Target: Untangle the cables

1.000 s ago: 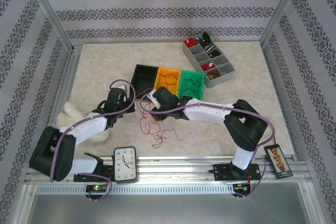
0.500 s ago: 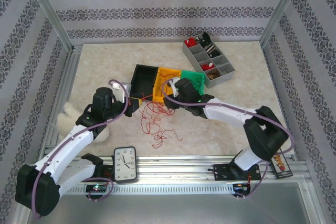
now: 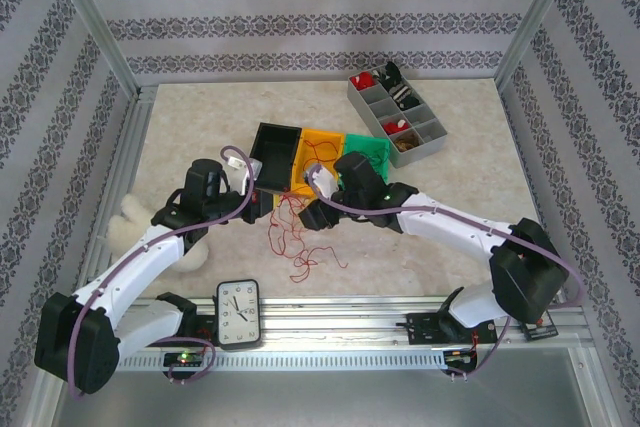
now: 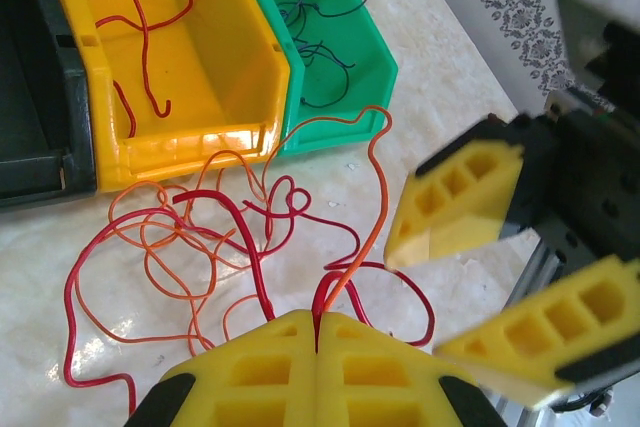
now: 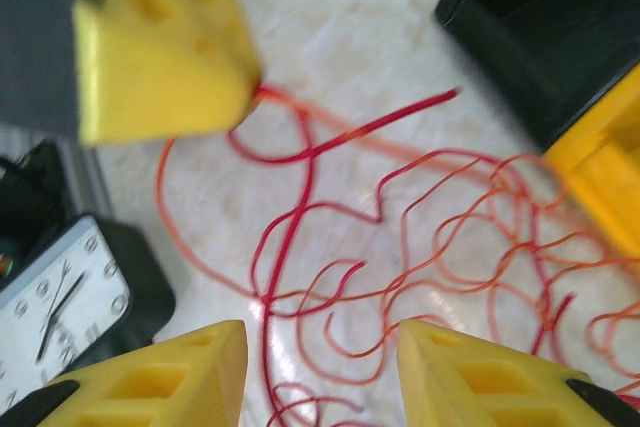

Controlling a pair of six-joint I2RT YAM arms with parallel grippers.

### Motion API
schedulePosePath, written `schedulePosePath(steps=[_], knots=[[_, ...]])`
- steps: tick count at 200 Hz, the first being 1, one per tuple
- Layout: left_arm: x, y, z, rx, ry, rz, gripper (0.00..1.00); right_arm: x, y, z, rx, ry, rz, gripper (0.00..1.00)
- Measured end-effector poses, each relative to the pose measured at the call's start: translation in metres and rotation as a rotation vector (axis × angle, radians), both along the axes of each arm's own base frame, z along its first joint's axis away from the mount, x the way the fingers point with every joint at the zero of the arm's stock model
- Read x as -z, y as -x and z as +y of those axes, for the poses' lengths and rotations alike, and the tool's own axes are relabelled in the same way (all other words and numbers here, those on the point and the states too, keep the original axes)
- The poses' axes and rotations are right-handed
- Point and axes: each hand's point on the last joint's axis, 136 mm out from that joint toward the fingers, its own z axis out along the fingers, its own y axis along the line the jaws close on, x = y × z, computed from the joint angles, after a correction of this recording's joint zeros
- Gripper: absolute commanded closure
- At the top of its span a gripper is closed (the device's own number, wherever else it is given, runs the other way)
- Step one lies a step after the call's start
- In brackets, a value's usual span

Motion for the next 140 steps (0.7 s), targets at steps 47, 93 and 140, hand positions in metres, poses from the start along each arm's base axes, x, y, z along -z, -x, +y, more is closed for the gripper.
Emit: schedulePosePath(steps=[47,93,140], knots=[[-0.002,-0.001,-0.001,0.004,0.001,-0.003,1.00,0.023,0.008,0.005,-0.053,0.058,0.064,0.74],[-0.001,-0.002,0.000,-0.002,-0.003,-0.005,0.72,0.024,0.006,0.005,-0.065,0.060,0.068,1.00],[0.017,-0.005,-0.001,-0.006,-0.019,0.050,0.55,-0.009,0.008,-0.007,-0.085,-0.016,0.127,1.00]])
